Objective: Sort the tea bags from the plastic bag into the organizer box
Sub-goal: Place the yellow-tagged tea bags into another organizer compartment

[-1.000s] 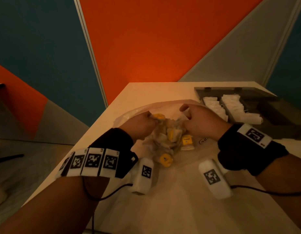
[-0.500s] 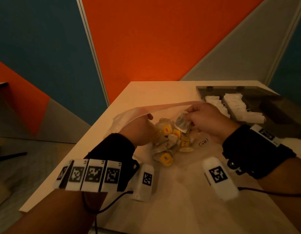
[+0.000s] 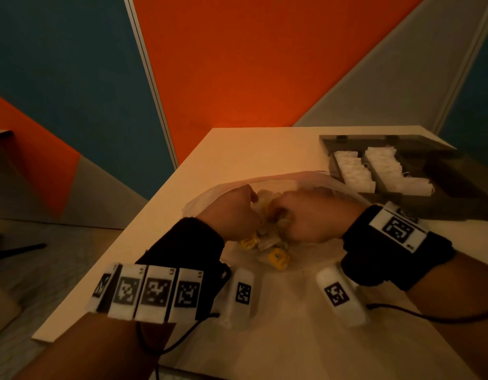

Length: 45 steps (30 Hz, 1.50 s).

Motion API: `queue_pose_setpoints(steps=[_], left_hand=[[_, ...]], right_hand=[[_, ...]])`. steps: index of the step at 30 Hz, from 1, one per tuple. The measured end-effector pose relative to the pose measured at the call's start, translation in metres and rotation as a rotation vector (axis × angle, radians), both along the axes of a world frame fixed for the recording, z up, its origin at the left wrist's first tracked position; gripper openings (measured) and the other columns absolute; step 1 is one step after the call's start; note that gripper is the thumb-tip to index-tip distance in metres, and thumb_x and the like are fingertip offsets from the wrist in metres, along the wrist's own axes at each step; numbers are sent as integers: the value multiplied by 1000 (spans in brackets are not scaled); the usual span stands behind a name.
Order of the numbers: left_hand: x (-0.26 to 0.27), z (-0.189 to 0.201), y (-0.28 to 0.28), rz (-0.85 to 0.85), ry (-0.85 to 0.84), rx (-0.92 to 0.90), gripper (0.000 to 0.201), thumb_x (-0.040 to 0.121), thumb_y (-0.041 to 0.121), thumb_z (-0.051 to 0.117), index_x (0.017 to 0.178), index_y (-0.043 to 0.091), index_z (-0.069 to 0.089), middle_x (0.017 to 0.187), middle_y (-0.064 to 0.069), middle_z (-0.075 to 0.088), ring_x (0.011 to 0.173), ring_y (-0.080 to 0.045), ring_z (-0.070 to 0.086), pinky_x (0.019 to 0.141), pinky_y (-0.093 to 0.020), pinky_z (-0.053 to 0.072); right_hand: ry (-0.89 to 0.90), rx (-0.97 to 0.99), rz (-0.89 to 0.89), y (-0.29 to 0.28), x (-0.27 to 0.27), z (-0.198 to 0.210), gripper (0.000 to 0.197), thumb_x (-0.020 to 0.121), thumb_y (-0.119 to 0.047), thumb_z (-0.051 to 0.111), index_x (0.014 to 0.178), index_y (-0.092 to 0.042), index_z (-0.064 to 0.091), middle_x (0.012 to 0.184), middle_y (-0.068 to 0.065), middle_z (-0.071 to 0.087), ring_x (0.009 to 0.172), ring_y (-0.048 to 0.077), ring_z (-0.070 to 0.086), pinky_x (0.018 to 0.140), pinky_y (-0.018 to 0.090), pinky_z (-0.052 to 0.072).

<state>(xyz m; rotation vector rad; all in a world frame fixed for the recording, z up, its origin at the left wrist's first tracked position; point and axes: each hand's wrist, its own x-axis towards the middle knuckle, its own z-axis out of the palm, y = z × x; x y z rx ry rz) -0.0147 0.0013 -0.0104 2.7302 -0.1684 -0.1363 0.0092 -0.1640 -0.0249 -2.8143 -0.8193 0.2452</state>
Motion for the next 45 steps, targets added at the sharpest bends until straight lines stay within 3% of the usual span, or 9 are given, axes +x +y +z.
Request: queue_pose_setpoints(steps=[4,8,13,17,23,30,36,41,45], left_hand=[[3,-5,-6,-58,153,120,40,87,17,61,126,8,57,123,-10,61,105,-25,59,84,-34,51],[6,-3,-2,-54,76,172,30,84,10,61,113,4,67,99,-7,61,80,-19,53,56,-28,39],[9,-3,7,1,27,65,35,87,5,57,120,15,60,118,-4,60,86,-16,51,69,-26,40],[5,-1,10,-16,54,-31,48,89,0,51,134,18,48,125,-6,55,98,-21,55,79,-37,50],[-3,2,13,-142,33,27,41,81,-2,53,112,23,64,119,0,57,97,-18,55,77,-31,46],[-3,-3,5,-248,57,228,44,88,18,60,132,23,57,134,-2,55,119,-24,53,95,-32,44],[8,-2,-2,-250,90,352,37,87,14,62,124,16,62,121,-7,61,105,-28,59,77,-32,46],[9,0,0,-152,-42,287,24,88,18,59,103,5,71,106,-15,68,89,-26,61,71,-34,46],[1,10,2,-99,-157,87,15,92,20,54,100,11,64,102,-6,61,89,-22,54,71,-30,38]], right_hand=[[53,-114,-11,3,6,-13,31,81,-39,70,107,-26,59,108,-1,65,92,21,61,84,41,53],[-221,48,-107,-12,15,-15,8,84,-21,60,87,-15,65,91,6,66,83,26,61,80,43,52],[-124,191,-394,-26,30,-7,18,88,-19,54,96,-6,64,98,12,65,89,31,60,83,41,52],[-64,129,-360,-22,24,-8,12,88,-20,51,89,-11,57,88,9,60,86,31,61,73,35,48],[-269,247,-212,-7,-5,1,20,83,-23,59,103,-21,61,97,-2,61,92,21,59,81,38,52],[125,-93,-14,13,-29,-11,46,76,-51,72,99,-11,67,92,10,68,83,26,65,64,36,48],[60,-3,-117,8,-21,-5,36,88,-30,62,60,-14,47,58,3,46,58,20,46,52,32,31],[44,-107,-189,-6,-14,4,18,86,-22,65,87,-4,68,88,16,68,77,26,62,61,31,42],[-54,-41,-174,-9,-8,18,37,90,-17,55,126,-12,56,121,9,62,107,26,59,81,33,52]])
